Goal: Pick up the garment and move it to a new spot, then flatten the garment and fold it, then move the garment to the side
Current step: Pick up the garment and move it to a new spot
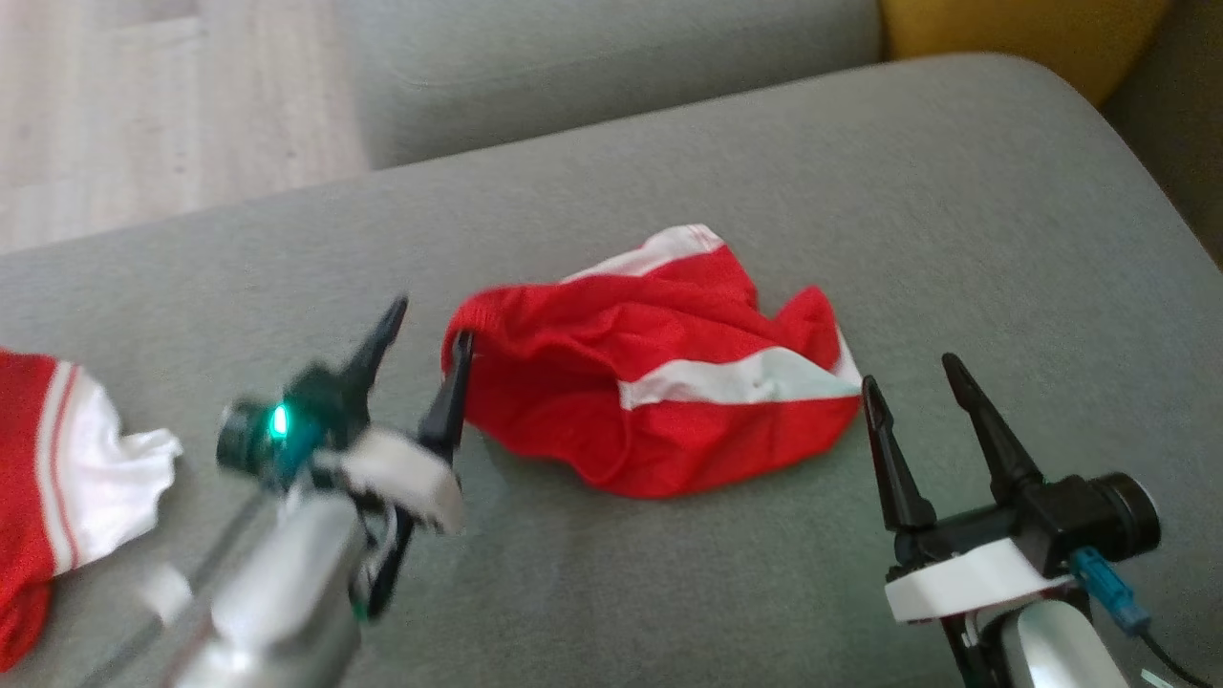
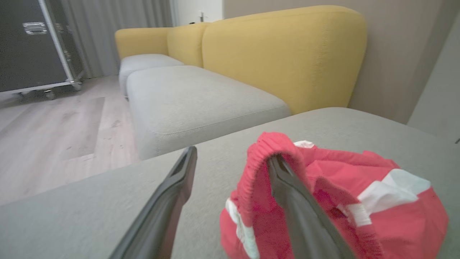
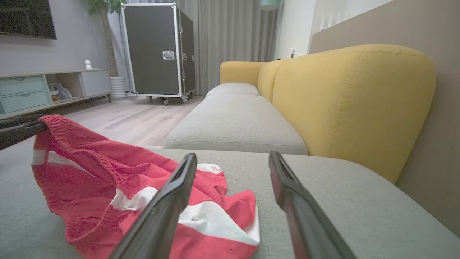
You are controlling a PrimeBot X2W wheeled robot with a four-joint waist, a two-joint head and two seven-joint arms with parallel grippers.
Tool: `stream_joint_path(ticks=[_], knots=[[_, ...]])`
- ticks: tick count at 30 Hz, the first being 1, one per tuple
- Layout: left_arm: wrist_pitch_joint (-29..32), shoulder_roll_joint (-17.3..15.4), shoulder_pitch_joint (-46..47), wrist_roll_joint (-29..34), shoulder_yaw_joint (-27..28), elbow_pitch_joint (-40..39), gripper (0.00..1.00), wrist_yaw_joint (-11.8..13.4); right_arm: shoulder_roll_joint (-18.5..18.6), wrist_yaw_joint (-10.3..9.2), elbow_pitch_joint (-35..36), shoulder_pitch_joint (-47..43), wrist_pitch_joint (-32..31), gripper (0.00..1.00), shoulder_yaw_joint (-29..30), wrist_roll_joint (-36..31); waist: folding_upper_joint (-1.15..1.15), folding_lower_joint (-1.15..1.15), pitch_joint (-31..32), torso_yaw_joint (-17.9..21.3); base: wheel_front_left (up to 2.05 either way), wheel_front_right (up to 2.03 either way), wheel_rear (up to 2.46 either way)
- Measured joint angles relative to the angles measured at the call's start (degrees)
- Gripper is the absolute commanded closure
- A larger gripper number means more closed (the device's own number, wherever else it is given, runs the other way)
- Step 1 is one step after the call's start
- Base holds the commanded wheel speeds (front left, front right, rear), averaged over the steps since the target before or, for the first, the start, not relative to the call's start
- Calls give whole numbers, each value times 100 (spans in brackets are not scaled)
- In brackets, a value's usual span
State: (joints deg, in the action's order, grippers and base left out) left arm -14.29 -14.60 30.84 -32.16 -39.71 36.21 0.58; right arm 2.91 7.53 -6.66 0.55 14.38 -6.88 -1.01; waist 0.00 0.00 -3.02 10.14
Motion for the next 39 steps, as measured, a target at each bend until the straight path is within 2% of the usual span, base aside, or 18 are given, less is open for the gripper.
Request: stream_joint_path(ticks=[5,8,11,16,23,28,30,39], knots=[[1,205,-1058,554,798,-614,0,500,-3,0,-166,-65,0,0,12,225,0,1,230,-286,0,0,0],[0,292,-1406,666,1105,-855,0,545,-3,0,-234,-152,0,0,-22,263,0,1,326,-401,0,0,0],[0,472,-2085,867,1633,-1378,0,453,-14,0,-312,-261,0,0,8,405,0,1,515,-619,0,0,0],[0,708,-2975,1261,2172,-2016,0,359,-14,0,-307,-435,0,0,47,394,0,1,783,-850,0,0,0],[1,843,-3824,1445,2425,-1750,0,-66,-22,0,-308,-833,0,0,178,398,0,1,1026,-1045,0,0,0],[1,812,-4039,1639,2373,-1399,0,-193,-27,0,-261,-849,0,0,163,396,0,1,1117,-1090,0,0,0],[1,797,-4115,1783,2369,-1471,0,-203,-27,0,-231,-881,0,0,163,397,0,1,1140,-1112,0,0,0],[0,938,-4632,2101,2907,-2874,0,5,-30,0,-67,-1283,0,0,134,396,0,1,1269,-1199,0,0,0]])
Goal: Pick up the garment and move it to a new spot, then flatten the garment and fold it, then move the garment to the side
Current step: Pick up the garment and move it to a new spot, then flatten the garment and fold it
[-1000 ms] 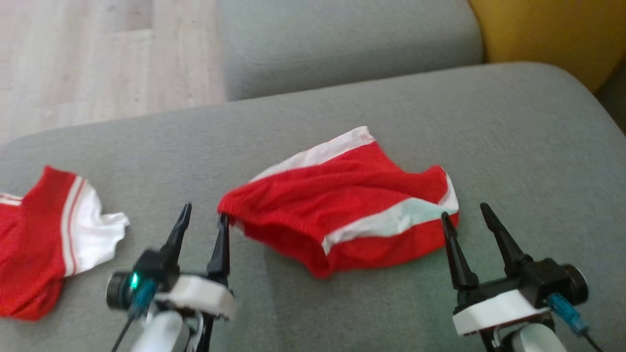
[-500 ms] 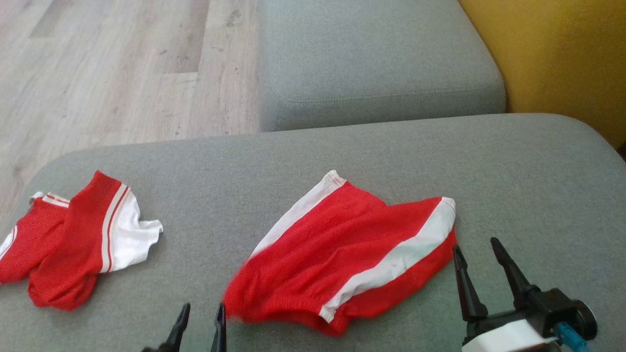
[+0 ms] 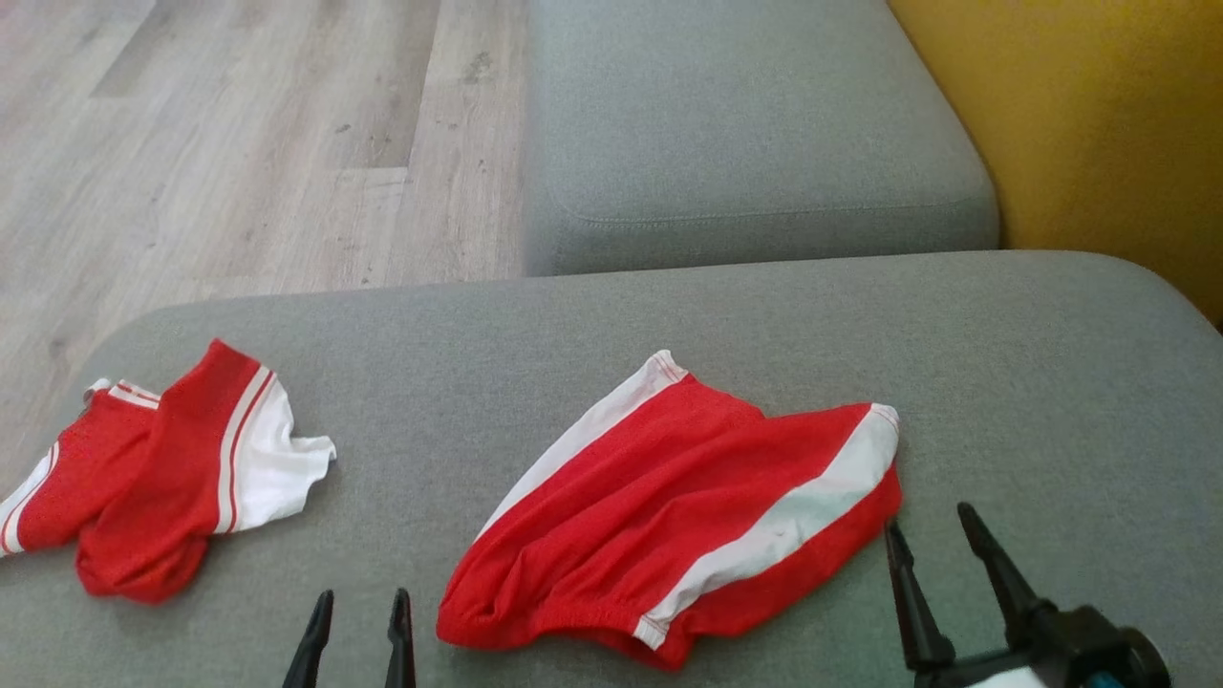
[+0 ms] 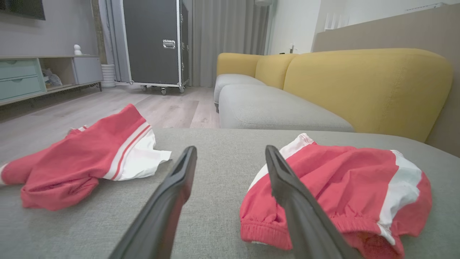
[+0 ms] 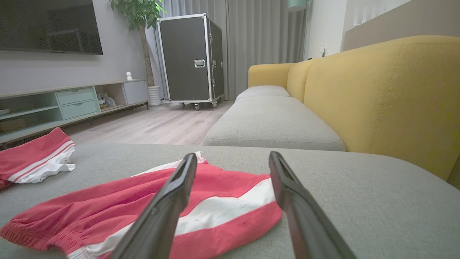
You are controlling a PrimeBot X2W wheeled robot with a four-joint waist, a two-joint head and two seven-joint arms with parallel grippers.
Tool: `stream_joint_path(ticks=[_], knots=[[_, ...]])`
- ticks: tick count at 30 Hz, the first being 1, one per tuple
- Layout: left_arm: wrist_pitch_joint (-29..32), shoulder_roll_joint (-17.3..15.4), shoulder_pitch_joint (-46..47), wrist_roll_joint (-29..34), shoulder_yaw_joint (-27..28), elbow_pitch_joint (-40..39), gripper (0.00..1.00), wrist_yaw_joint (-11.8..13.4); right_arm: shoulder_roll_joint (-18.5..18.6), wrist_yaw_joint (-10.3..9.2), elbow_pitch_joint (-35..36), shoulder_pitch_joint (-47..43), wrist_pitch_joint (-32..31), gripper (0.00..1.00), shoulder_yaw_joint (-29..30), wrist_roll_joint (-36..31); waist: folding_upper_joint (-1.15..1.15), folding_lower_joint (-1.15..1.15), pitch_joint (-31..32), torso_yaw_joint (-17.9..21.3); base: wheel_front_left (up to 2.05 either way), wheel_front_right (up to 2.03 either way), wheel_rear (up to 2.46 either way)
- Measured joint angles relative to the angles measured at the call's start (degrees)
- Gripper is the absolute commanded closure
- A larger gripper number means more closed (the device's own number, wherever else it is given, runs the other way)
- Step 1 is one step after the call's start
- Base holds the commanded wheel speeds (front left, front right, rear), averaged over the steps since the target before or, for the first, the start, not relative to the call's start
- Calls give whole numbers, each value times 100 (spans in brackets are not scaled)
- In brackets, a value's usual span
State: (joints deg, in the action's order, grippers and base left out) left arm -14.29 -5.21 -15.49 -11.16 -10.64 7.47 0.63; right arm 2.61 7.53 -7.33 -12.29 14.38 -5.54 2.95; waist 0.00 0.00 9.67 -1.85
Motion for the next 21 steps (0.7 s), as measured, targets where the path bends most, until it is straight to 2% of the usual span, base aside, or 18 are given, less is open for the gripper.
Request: stream_joint_path(ticks=[6,21], knots=[[0,121,-276,74,149,-458,0,123,-2,0,52,-250,0,0,-34,0,0,0,17,39,0,0,0],[0,165,-273,158,135,-527,0,194,-3,0,51,-248,0,0,-33,10,0,-1,-20,6,0,0,0]])
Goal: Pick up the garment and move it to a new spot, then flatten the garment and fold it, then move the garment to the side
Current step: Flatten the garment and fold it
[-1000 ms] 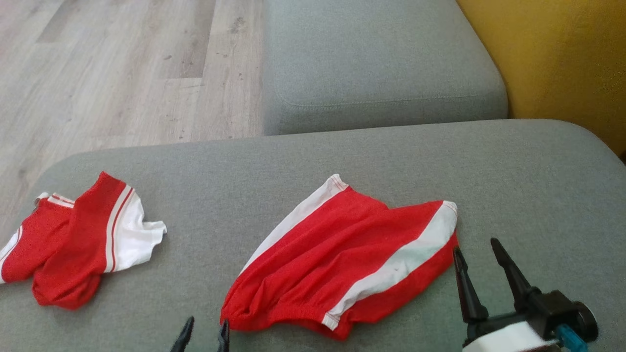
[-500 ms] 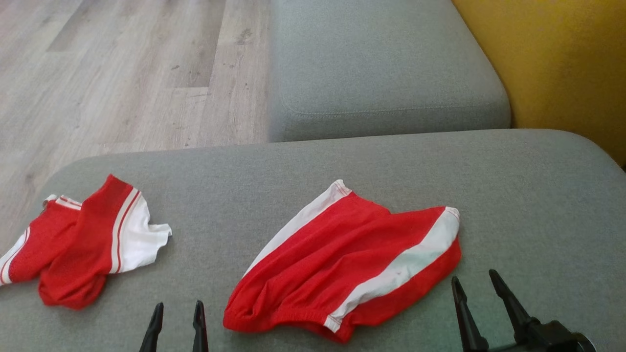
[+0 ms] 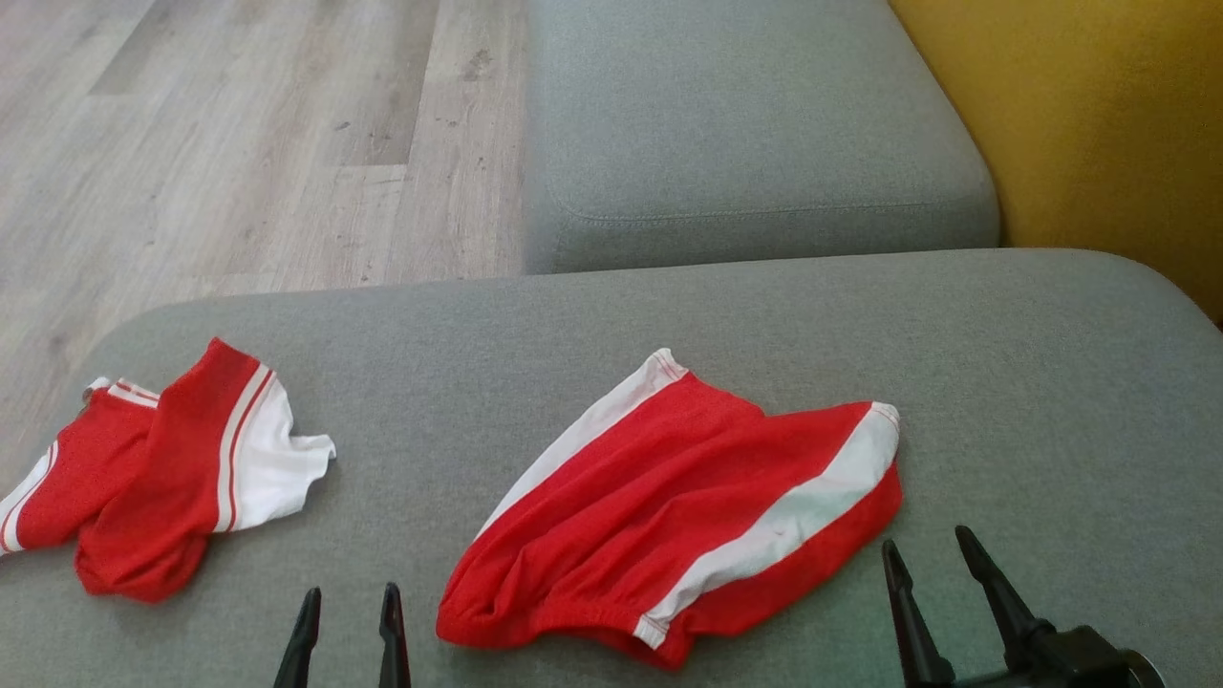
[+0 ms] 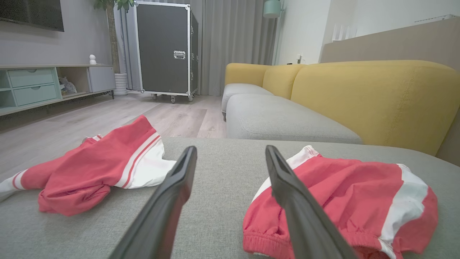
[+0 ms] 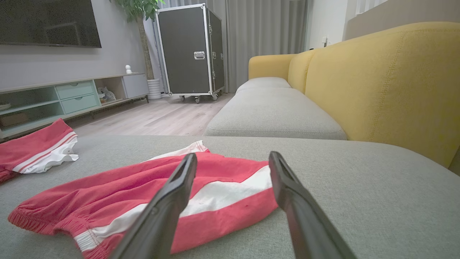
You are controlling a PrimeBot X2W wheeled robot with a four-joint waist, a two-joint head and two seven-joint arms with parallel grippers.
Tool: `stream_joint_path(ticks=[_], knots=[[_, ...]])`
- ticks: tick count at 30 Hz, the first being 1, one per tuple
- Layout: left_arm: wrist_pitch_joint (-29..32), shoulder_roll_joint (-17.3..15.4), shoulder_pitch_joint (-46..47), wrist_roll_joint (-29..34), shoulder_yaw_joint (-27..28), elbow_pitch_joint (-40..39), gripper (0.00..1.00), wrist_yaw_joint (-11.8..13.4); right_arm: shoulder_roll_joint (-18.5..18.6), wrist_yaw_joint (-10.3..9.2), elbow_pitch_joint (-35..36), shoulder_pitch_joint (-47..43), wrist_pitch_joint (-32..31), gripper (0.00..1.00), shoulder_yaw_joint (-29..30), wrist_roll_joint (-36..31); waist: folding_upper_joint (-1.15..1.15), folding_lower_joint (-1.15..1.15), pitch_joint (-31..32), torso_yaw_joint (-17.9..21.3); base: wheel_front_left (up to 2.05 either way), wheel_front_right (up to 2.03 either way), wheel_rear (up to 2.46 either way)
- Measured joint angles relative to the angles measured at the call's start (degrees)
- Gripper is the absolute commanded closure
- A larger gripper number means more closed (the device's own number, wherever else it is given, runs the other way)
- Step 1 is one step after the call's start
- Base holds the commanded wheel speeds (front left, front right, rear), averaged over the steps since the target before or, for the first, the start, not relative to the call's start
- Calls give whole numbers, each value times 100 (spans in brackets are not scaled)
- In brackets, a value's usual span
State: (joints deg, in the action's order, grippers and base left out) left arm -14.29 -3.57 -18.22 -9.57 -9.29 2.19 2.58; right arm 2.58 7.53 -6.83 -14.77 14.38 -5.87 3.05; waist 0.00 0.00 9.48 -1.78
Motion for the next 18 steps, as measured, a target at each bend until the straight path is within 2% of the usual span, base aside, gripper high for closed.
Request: stream_joint_path(ticks=[18], knots=[[0,3,17,-105,-159,154,0,44,-1,0,-11,8,0,0,-2,65,0,0,-55,4,0,0,0]])
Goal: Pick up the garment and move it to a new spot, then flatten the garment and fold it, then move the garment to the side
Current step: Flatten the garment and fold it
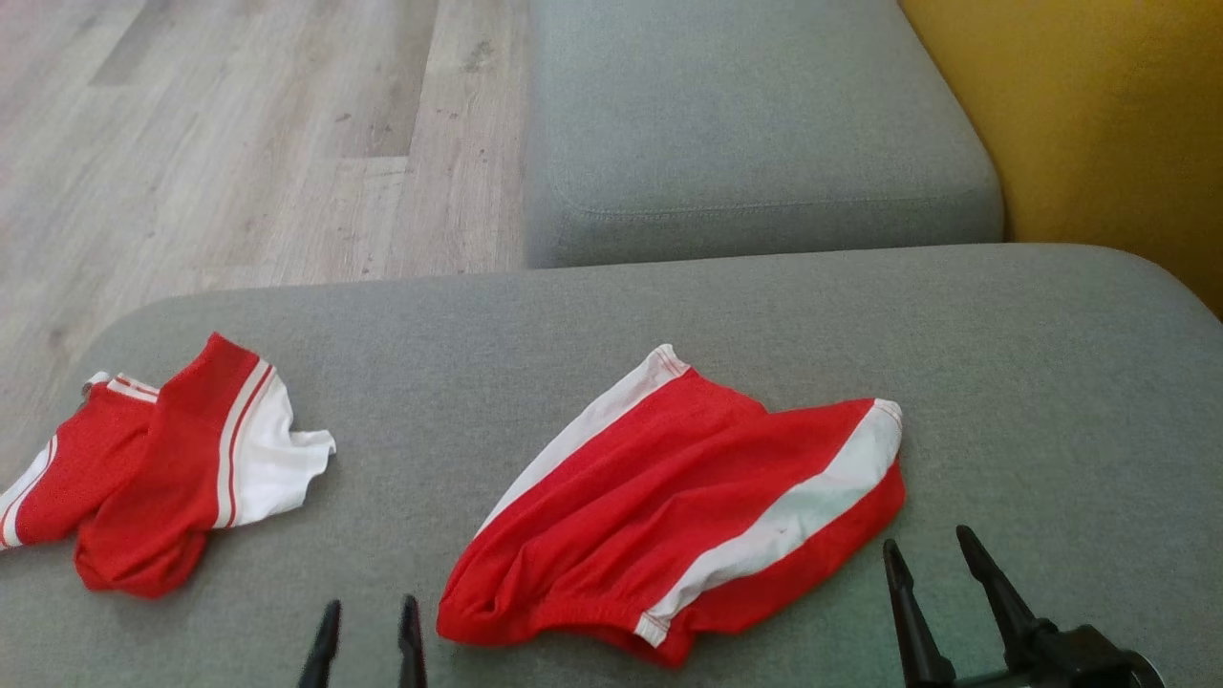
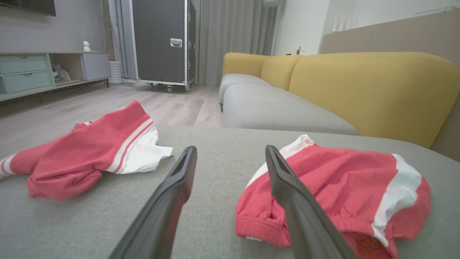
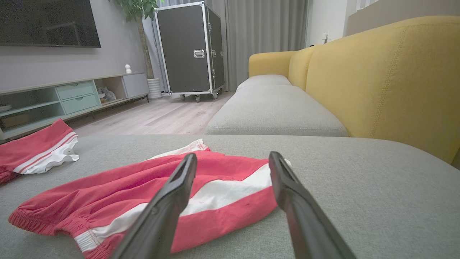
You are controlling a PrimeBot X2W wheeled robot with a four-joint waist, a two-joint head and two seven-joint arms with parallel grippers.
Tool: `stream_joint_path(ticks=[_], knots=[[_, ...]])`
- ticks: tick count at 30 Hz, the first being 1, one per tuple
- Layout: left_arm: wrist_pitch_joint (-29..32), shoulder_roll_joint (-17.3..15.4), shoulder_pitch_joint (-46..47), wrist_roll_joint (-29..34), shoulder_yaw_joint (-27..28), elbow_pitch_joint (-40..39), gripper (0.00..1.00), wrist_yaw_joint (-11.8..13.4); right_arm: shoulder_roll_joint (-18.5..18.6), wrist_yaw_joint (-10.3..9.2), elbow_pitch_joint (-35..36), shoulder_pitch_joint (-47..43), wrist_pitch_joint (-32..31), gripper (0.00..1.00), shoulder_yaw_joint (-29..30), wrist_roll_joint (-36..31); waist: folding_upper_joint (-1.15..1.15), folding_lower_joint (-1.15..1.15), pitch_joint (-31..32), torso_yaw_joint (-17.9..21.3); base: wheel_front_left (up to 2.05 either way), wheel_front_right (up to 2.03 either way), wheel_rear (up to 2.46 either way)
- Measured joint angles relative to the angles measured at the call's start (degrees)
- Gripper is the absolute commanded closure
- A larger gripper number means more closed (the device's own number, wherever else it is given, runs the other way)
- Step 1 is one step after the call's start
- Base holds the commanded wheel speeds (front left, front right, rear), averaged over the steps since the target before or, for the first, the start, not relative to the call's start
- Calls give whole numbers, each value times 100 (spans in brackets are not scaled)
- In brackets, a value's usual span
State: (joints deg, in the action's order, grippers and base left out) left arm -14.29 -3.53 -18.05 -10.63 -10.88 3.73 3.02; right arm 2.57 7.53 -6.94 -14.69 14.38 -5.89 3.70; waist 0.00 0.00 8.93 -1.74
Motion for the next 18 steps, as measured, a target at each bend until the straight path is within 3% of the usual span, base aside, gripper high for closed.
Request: stream_joint_path(ticks=[3,12,18], knots=[[0,1,13,-80,-167,201,0,-73,0,0,10,3,0,0,-5,-1,0,0,-56,12,0,0,0],[20,-93,884,-454,-1026,1693,0,-844,0,0,43,168,0,0,-46,-56,0,0,-412,62,0,0,0],[422,-121,1502,-989,-1866,2430,0,-1013,0,0,41,316,0,0,-85,-142,0,-1,-581,165,0,0,0]])
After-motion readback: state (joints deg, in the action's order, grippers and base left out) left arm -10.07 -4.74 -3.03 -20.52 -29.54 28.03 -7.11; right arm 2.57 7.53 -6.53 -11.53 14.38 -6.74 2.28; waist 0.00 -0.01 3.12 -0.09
